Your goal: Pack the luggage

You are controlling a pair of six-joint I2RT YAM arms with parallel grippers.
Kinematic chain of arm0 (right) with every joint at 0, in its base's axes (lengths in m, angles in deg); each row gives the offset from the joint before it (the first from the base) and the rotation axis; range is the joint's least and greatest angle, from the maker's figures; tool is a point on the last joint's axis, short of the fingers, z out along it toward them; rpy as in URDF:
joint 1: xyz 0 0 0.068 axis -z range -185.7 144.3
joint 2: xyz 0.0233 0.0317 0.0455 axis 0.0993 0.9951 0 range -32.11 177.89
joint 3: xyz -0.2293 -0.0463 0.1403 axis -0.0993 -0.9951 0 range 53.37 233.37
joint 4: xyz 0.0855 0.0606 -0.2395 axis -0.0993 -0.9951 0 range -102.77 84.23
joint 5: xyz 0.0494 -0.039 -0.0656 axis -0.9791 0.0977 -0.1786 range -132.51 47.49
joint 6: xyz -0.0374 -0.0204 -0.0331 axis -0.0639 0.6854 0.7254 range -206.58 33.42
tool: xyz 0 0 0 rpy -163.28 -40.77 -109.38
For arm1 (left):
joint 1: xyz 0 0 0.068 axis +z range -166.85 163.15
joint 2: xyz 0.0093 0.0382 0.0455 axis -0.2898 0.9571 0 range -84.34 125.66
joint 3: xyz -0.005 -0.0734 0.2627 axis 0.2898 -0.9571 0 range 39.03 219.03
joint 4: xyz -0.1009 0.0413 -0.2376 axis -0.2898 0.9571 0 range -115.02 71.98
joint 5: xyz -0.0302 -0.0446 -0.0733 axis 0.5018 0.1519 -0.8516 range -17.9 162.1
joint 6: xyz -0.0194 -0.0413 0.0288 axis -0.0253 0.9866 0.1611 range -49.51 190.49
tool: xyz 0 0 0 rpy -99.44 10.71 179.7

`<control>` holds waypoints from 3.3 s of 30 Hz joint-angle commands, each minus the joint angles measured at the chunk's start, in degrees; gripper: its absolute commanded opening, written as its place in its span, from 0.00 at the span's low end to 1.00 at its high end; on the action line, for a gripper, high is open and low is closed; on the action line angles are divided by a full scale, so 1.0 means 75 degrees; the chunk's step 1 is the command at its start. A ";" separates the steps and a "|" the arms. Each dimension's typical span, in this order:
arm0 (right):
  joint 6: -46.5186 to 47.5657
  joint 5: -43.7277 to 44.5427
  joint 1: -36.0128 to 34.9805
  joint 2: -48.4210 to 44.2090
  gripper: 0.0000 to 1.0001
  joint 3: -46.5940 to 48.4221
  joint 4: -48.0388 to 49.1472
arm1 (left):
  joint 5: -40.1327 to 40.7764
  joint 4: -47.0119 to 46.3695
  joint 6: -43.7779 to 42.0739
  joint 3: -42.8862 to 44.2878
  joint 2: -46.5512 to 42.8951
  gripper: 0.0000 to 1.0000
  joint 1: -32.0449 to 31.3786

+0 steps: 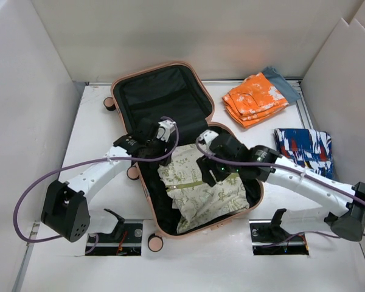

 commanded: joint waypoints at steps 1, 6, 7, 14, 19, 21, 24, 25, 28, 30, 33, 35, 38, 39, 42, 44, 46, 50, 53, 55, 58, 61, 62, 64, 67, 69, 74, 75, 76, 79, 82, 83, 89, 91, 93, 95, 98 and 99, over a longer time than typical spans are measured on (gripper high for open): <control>0.0795 0.0079 0.0791 -0.0107 0.69 0.0139 -0.0482 | -0.0050 0.0024 -0.0016 0.0204 -0.0312 0.55 0.0188; 0.1872 -0.0283 0.2443 0.0278 0.69 0.0209 -0.0482 | -0.0050 0.0106 -0.0087 0.0274 -0.0312 0.55 0.0375; 0.2014 -0.0284 0.2619 0.0280 0.69 0.0209 -0.0482 | -0.0050 0.0106 -0.0168 0.0274 -0.0312 0.55 0.0375; 0.3046 -0.0951 0.4459 0.0467 0.69 0.0291 0.0056 | 0.0255 0.0375 -0.0391 0.0976 -0.0160 0.55 0.0375; 0.3444 -0.1209 0.5968 0.0853 0.70 0.0958 0.0688 | 0.0336 0.0738 -0.0812 0.1994 0.0226 0.55 0.0375; 0.3445 -0.1361 0.6381 0.1134 0.70 0.1135 0.0958 | 0.0406 0.0809 -0.0907 0.2195 0.0437 0.55 0.0375; 0.3014 -0.1713 0.7236 0.1229 0.70 0.1135 0.1708 | 0.0501 0.0810 -0.1001 0.2442 0.0624 0.55 0.0375; 0.2919 -0.1714 0.7424 0.1229 0.71 0.1135 0.1884 | 0.0570 0.0810 -0.1001 0.2570 0.0741 0.55 0.0375; 0.2847 -0.1387 0.8092 0.1323 0.72 0.1135 0.2201 | 0.0571 0.0880 -0.1001 0.2827 0.0976 0.55 0.0445; 0.2847 -0.0742 0.8687 0.1498 0.74 0.1135 0.2132 | 0.0571 0.0880 -0.1071 0.3015 0.1140 0.55 0.0446; 0.2963 -0.0636 0.9323 0.1732 0.75 0.0983 0.2131 | 0.0571 0.0880 -0.1071 0.3366 0.1562 0.57 0.0446; 0.3361 0.0005 0.9406 0.1920 0.78 0.0866 0.1886 | 0.0641 0.0798 -0.0989 0.3508 0.1819 0.57 0.0446; 0.3900 0.0852 0.9406 0.2398 0.80 0.0795 0.1418 | 0.0641 0.0600 -0.0837 0.3602 0.1915 0.57 0.0516; 0.3983 0.0922 0.9406 0.2540 0.80 0.0795 0.1208 | 0.0560 0.0529 -0.0767 0.3672 0.2007 0.57 0.0609; 0.4054 0.0538 0.9406 0.2846 0.80 0.0644 0.1135 | 0.0291 0.0459 -0.0684 0.3672 0.2089 0.58 0.0983; 0.4054 0.0349 0.9337 0.3033 0.80 0.0573 0.1217 | 0.0197 0.0458 -0.0498 0.3672 0.2090 0.58 0.1171; 0.4054 0.0419 0.9242 0.3267 0.80 0.0363 0.1217 | 0.0370 0.0283 -0.0497 0.3672 0.1997 0.58 0.1242; 0.4054 0.0419 0.8915 0.3701 0.80 0.0256 0.1299 | 0.0524 0.0213 -0.0567 0.3602 0.1833 0.58 0.1242; 0.4054 0.0419 0.8610 0.4052 0.79 0.0255 0.1381 | 0.0618 0.0212 -0.0567 0.3602 0.1763 0.58 0.1242; 0.4054 0.0419 0.8517 0.4379 0.75 0.0361 0.1381 | 0.0618 0.0142 -0.0567 0.3521 0.1762 0.59 0.1242; 0.4125 0.0151 0.8422 0.4615 0.61 0.0444 0.1381 | 0.0700 0.0071 -0.0497 0.3438 0.1680 0.60 0.1242; 0.4125 -0.0317 0.8224 0.4616 0.30 0.0444 0.1649 | 0.0911 0.0071 -0.0497 0.3356 0.1610 0.62 0.1242; 0.4032 -0.0412 0.8141 0.4616 0.25 0.0374 0.1651 | 0.0911 0.0071 -0.0497 0.3356 0.1610 0.62 0.1242; 0.3937 -0.0727 0.7977 0.4616 0.16 0.0373 0.1768 | 0.0911 0.0071 -0.0497 0.3356 0.1610 0.62 0.1242; 0.3575 -0.1184 0.7684 0.4616 0.01 0.0373 0.2084 | 0.0981 0.0071 -0.0497 0.3286 0.1540 0.62 0.1242; 0.3237 -0.1431 0.7439 0.4616 0.00 0.0373 0.2294 | 0.0981 0.0071 -0.0497 0.3286 0.1540 0.62 0.1242; 0.2333 -0.2158 0.6712 0.4312 0.00 0.0233 0.2986 | 0.0981 0.0071 -0.0497 0.3286 0.1540 0.62 0.1242; 0.2216 -0.2356 0.6607 0.4311 0.00 0.0233 0.3091 | 0.0981 0.0071 -0.0497 0.3286 0.1540 0.62 0.1242; 0.2122 -0.2474 0.6524 0.4218 0.03 0.0302 0.3162 | 0.0981 0.0071 -0.0497 0.3286 0.1540 0.62 0.1242; 0.2121 -0.3083 0.6534 0.4217 0.40 0.0572 0.2930 | 0.0981 0.0071 -0.0497 0.3215 0.1540 0.62 0.1242; 0.2822 -0.3775 0.6861 0.3960 0.67 0.1005 0.2171 | 0.0981 0.0071 -0.0566 0.3134 0.1469 0.63 0.1242; 0.3311 -0.3776 0.6991 0.3843 0.70 0.1354 0.1830 | 0.0981 0.0071 -0.0567 0.3133 0.1469 0.63 0.1242; 0.4159 -0.2957 0.8698 0.3152 0.84 0.1850 0.0503 | 0.0981 0.0071 -0.0567 0.3133 0.1469 0.64 0.1242; 0.4253 -0.2746 0.9146 0.2976 0.96 0.1734 0.0503 | 0.0981 0.0071 -0.0567 0.3133 0.1399 0.64 0.1242; 0.4440 -0.2745 0.9649 0.2975 0.97 0.1558 0.0503 | 0.0981 0.0071 -0.0567 0.3133 0.1399 0.64 0.1242; 0.4721 -0.2745 0.9862 0.3279 0.97 0.1312 0.0503 | 0.0981 0.0071 -0.0637 0.3133 0.1399 0.64 0.1242; 0.4922 -0.2931 1.0086 0.3631 1.00 0.0960 0.0865 | 0.0981 0.0001 -0.0637 0.3064 0.1399 0.64 0.1242; 0.5003 -0.3199 1.0179 0.3631 1.00 0.0866 0.0993 | 0.0981 0.0001 -0.0637 0.3063 0.1329 0.64 0.1242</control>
